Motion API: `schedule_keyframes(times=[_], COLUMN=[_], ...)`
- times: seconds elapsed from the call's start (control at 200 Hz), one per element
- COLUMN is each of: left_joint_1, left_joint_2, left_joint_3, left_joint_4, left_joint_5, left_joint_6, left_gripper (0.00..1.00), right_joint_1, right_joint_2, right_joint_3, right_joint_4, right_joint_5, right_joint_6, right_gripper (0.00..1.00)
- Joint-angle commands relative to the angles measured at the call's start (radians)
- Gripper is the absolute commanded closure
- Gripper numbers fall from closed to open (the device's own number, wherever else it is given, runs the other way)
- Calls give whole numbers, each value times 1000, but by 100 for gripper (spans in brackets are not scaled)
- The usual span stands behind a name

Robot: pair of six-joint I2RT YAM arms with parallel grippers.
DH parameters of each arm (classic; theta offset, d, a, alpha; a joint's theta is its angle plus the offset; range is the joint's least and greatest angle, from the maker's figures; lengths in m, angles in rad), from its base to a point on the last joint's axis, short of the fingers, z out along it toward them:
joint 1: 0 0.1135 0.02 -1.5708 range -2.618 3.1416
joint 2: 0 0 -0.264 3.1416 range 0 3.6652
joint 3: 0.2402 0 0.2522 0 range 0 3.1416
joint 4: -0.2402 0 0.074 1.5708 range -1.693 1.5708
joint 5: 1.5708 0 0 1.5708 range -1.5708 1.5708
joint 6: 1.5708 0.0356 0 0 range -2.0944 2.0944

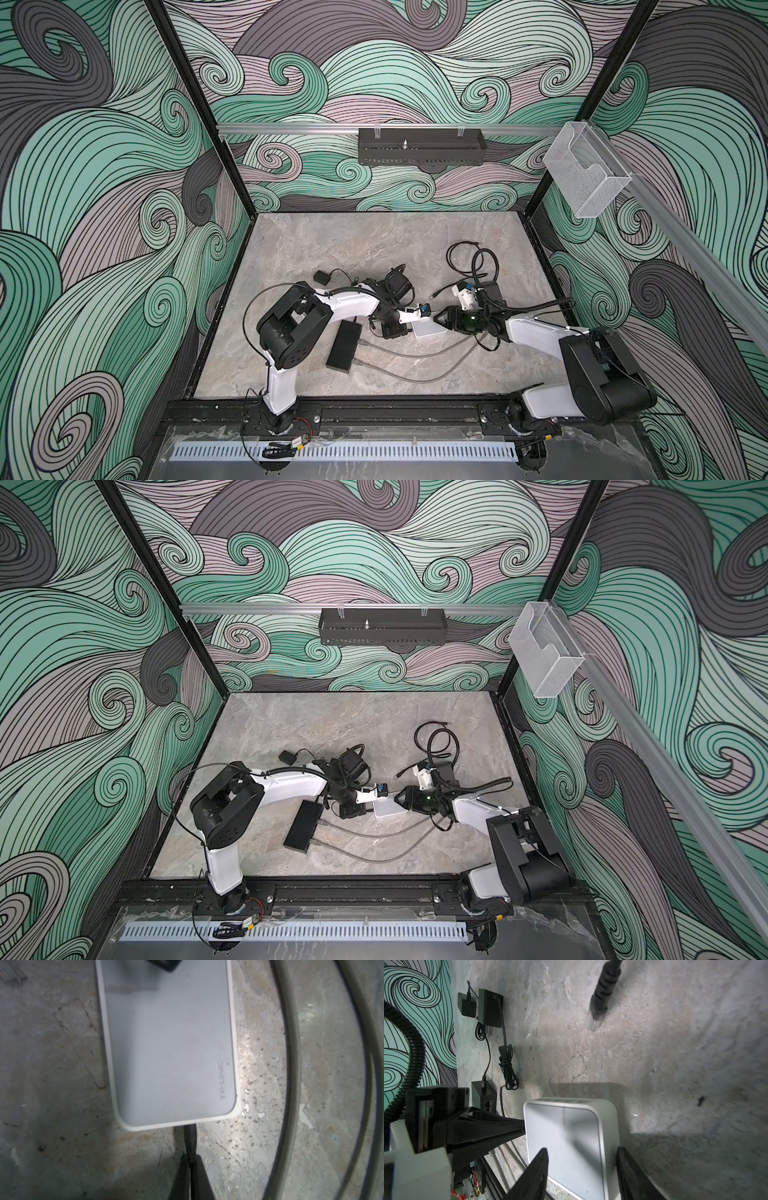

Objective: Insert the plug into the switch port

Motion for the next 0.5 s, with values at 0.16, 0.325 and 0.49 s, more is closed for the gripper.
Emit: schedule_keyframes(times=[0.16, 0.325, 0.49], left_joint_1=[-5, -11, -14], left_joint_2=[30, 36, 53], left_joint_3=[60, 91, 134], left_joint_4=[13, 6, -22], left_joint_5=[48, 62, 70], left_joint_6=[-59, -63, -46], left_gripper=[100, 100, 100], right_joint_1=[40, 78, 106], right_joint_2=[-18, -13, 1], right_joint_3=[-10, -1, 9], right_joint_4=[15, 18, 23], right_joint_5=[-37, -29, -35], right_joint_6=[20, 28, 20], right_gripper=[53, 53, 53])
